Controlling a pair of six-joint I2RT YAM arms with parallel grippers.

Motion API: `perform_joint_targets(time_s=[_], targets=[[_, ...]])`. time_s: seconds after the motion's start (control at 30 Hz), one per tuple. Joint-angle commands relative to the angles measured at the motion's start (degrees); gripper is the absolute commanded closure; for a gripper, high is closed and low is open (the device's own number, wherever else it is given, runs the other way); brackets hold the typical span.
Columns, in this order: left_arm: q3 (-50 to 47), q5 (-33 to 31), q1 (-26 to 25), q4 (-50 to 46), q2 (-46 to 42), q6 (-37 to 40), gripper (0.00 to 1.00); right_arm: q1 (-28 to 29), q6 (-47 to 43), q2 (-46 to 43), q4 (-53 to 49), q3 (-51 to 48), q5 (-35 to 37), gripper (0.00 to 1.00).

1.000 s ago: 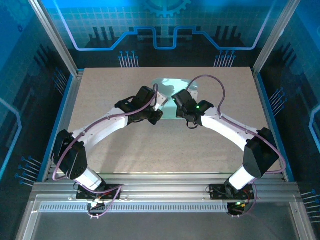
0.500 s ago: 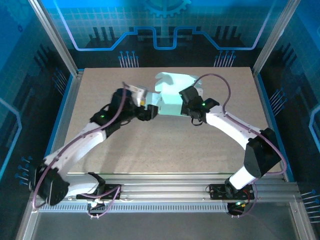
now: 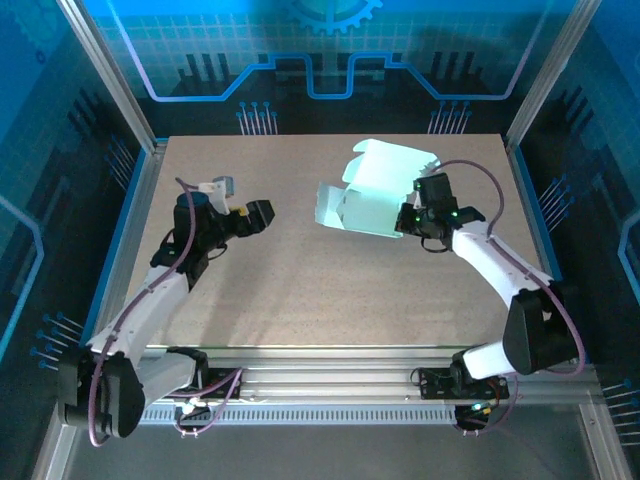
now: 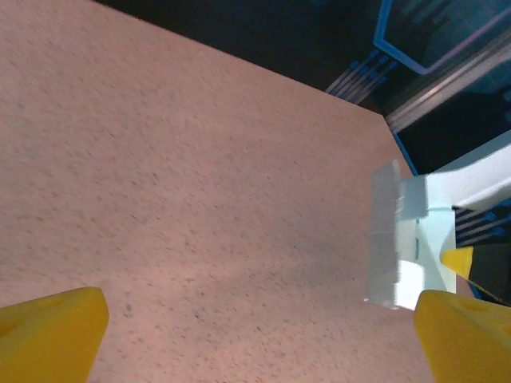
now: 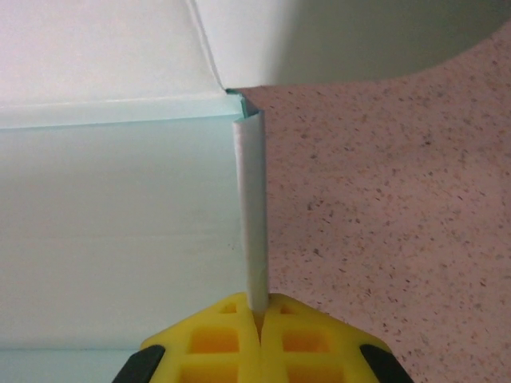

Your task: Fold the paper box

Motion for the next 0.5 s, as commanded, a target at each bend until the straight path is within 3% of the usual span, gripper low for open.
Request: perform_joint_targets(time_s=[0.0,0.13,0.3,0.47], targets=[[-2.33,8.06,0.39,13.79,2.2,-8.11,0.01,-2.26,-5.34,-4.08,5.26,-1.58,-11.93,1.0],[0.02,15.86,0.39,17.82,8.71,-15.74,0.01,-5.27,-6.28,-6.71,8.42,-3.92,-20.39,1.0],[-2.8,21.86,-1.8,45.03,17.17,-27.79,0.01,-6.74,-4.13,-7.31,9.78,-4.52,-27.3,1.0],[-0.29,28.41,-4.59,54.24,22.53,-31.49,0.01,-6.79,-2.71,-6.73,9.26,-3.76,-30.45,1.0]])
